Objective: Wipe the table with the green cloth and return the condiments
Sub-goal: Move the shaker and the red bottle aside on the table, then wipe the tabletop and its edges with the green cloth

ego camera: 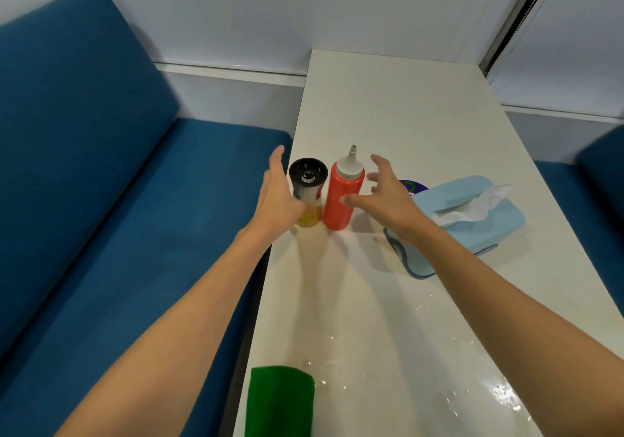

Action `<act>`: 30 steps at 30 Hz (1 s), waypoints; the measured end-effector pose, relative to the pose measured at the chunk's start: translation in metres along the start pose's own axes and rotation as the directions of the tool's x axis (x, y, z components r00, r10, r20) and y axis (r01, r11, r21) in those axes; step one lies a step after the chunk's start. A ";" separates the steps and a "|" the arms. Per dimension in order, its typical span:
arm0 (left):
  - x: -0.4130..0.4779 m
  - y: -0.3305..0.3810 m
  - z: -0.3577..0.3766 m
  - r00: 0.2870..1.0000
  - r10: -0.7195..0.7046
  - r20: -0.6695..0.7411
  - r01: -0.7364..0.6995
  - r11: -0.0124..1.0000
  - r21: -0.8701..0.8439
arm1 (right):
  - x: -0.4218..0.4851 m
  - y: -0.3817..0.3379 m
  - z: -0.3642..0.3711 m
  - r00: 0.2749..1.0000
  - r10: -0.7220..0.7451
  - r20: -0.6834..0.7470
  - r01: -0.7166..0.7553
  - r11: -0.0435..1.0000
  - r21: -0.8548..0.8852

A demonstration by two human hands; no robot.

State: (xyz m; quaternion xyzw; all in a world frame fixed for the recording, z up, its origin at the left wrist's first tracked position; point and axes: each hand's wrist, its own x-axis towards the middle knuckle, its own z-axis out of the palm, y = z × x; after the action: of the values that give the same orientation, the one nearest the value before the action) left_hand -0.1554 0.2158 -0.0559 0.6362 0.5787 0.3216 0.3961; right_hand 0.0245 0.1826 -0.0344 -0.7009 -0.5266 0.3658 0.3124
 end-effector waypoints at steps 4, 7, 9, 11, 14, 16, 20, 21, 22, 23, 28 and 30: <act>-0.031 0.004 -0.011 0.960 -0.068 -0.272 0.050 0.996 -0.074 | -0.037 -0.001 -0.011 0.955 -0.193 -0.227 0.158 0.974 -0.165; -0.064 -0.001 -0.015 0.943 -0.093 -0.321 0.073 0.995 -0.073 | -0.072 0.004 -0.006 0.936 -0.297 -0.189 0.250 0.939 -0.236; -0.086 -0.007 -0.014 0.951 -0.102 -0.293 0.093 0.995 -0.045 | -0.093 0.010 0.006 0.940 -0.333 -0.078 0.301 0.914 -0.274; -0.115 -0.014 -0.011 0.960 -0.125 -0.250 0.137 0.990 0.030 | -0.115 0.017 0.022 0.934 -0.351 0.063 0.353 0.885 -0.304; -0.161 -0.030 -0.004 0.962 -0.211 -0.176 0.240 0.957 0.166 | -0.147 0.028 0.050 0.918 -0.285 0.277 0.370 0.866 -0.335; -0.196 -0.038 0.002 0.940 -0.288 -0.181 0.324 0.919 0.223 | -0.167 0.036 0.067 0.895 -0.243 0.375 0.386 0.844 -0.373; -0.261 -0.043 0.016 0.850 -0.466 -0.246 0.521 0.814 0.257 | -0.202 0.052 0.085 0.883 -0.164 0.439 0.335 0.876 -0.347; -0.273 -0.043 0.019 0.823 -0.512 -0.246 0.566 0.776 0.277 | -0.209 0.055 0.087 0.884 -0.147 0.444 0.310 0.895 -0.322; -0.281 -0.045 0.021 0.800 -0.548 -0.246 0.600 0.744 0.293 | -0.213 0.057 0.089 0.884 -0.131 0.448 0.286 0.910 -0.299; -0.288 -0.045 0.023 0.779 -0.577 -0.246 0.627 0.718 0.302 | -0.219 0.060 0.088 0.881 -0.120 0.458 0.268 0.924 -0.273; -0.290 -0.047 0.021 0.667 -0.717 -0.201 0.743 0.657 0.124 | -0.241 0.065 0.084 0.897 -0.005 0.443 0.106 0.973 -0.205; -0.289 -0.041 0.021 0.652 -0.741 -0.160 0.755 0.654 0.049 | -0.248 0.066 0.086 0.909 0.079 0.410 0.006 0.980 -0.201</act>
State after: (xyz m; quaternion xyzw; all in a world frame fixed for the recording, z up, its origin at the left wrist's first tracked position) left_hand -0.1925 -0.0727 -0.0878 0.3403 0.8300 0.1360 0.4204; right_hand -0.0582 -0.0697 -0.0895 -0.6443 -0.6015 0.4582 0.1152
